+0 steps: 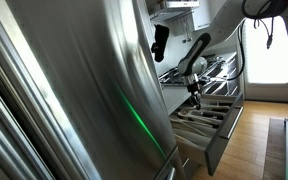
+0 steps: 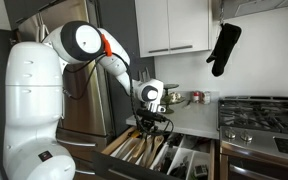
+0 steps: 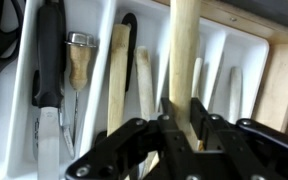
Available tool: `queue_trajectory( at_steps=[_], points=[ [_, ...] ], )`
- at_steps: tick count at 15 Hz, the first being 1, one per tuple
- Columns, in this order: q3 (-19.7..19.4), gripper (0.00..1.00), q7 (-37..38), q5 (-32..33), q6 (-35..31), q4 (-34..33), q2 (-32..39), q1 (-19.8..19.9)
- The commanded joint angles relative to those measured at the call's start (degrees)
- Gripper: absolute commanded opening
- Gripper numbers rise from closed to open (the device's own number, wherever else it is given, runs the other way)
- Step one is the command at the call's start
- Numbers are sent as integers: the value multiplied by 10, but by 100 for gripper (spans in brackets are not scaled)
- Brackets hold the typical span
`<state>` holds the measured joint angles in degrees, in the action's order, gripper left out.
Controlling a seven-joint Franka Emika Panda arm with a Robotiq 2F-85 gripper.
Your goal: Put the wooden spoon on top of the cake tray
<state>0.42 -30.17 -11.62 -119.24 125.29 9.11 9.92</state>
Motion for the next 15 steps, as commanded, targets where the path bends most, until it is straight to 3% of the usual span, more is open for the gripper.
queue_trajectory(
  at_steps=[1, 7, 8, 15],
  points=[
    [-13, 6, -11, 1, 35, -10, -38, -7],
    [-27, 6, -10, -20, 102, -75, -108, -16],
    [-29, 23, -2, -3, 87, -69, -83, -19],
    [-33, 23, -2, -7, 95, -80, -105, -24]
  ],
)
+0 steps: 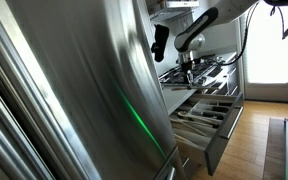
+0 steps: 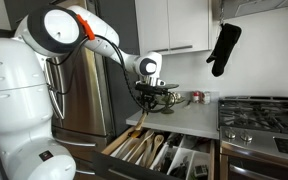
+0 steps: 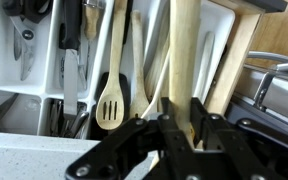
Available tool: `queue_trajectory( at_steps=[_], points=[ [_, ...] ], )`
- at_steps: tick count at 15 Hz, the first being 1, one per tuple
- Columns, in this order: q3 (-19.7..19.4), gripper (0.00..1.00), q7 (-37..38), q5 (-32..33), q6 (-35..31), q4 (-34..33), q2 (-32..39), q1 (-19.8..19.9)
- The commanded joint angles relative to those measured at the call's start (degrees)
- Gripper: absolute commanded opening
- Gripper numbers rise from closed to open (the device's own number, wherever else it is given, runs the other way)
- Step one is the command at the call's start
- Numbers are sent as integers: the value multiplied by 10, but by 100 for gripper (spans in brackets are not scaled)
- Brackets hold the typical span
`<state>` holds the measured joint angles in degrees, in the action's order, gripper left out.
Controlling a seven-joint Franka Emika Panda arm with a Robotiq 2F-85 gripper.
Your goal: Put the wooden spoon on top of the cake tray
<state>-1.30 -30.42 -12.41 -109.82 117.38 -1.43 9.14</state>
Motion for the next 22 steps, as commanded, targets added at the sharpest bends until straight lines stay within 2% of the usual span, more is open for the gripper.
queue_trajectory(
  at_steps=[1, 3, 7, 12, 16, 21, 22],
  points=[
    [-16, 6, 1, 1, 1, -1, 1, -16],
    [-17, 6, 23, 9, 9, -47, 16, -19],
    [-20, 6, 96, 10, 72, -181, 60, -21],
    [-24, 6, 207, -24, 152, -359, 139, -12],
    [-18, 6, 297, -84, 165, -486, 219, -4],
    [-11, 6, 421, -154, 117, -636, 324, 12],
    [-17, 23, 376, -130, 118, -551, 265, 0]
  ],
)
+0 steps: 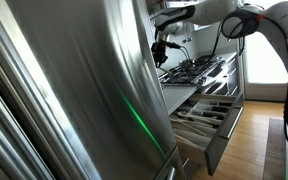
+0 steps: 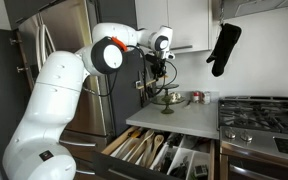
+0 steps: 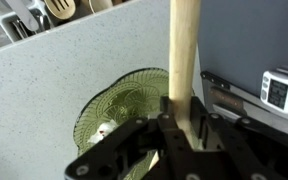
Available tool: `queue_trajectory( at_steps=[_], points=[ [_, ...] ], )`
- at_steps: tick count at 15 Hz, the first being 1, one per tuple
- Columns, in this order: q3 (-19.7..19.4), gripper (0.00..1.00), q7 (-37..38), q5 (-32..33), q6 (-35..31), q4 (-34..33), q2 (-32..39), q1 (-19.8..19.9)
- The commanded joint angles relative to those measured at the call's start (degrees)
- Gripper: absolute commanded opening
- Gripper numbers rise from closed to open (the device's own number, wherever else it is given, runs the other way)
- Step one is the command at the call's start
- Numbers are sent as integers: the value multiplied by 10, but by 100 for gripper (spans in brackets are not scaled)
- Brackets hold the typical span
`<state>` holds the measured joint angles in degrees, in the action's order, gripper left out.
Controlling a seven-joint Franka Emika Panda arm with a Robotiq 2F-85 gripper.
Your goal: Put the wooden spoon on top of the cake tray
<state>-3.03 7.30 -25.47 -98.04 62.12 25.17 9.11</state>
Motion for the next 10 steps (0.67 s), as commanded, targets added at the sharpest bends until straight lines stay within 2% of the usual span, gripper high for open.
queue_trajectory(
  at_steps=[1, 5, 6, 7, 10],
  points=[
    [0, 23, 15, -6, -4, -24, 17, 2],
    [0, 23, 30, -10, -6, -64, 48, 5],
    [1, 6, 31, -10, -6, -66, 49, 5],
    [-4, 6, 58, -14, -43, -79, 64, 2],
    [-3, 6, 149, -32, -67, -134, 110, 9]
  ],
)
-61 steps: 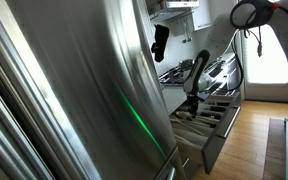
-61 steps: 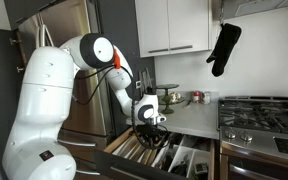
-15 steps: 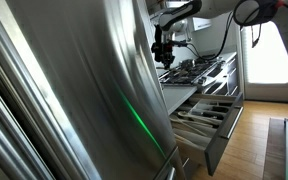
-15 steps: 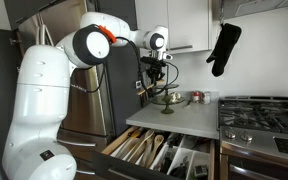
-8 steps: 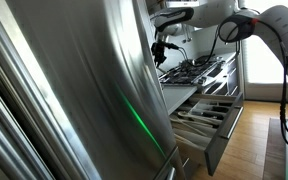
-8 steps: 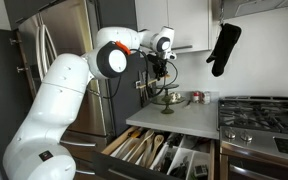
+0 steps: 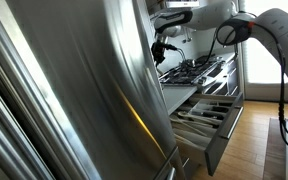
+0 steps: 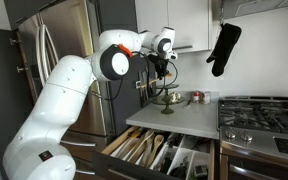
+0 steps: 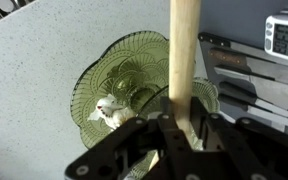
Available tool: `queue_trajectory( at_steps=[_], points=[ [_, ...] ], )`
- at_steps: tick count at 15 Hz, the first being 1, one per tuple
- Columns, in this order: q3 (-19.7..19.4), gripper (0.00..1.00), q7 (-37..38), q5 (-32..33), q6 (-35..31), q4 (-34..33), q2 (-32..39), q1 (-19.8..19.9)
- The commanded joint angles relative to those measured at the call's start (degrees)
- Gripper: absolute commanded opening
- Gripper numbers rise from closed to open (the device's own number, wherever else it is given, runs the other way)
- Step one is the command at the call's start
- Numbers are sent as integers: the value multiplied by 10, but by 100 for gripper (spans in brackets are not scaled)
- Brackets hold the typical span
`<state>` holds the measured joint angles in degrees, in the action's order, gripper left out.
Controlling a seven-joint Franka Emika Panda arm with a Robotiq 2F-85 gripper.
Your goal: Put the wooden spoon on top of the cake tray
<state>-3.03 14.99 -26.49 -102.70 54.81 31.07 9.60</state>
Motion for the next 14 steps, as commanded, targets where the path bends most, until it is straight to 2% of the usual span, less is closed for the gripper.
queue_trajectory(
  at_steps=[1, 8, 14],
  points=[
    [-1, 6, 96, -27, -34, -71, 60, 6],
    [3, 6, 226, -58, -142, -145, 146, 2],
    [3, 6, 282, -47, -216, -184, 196, -13]
  ],
)
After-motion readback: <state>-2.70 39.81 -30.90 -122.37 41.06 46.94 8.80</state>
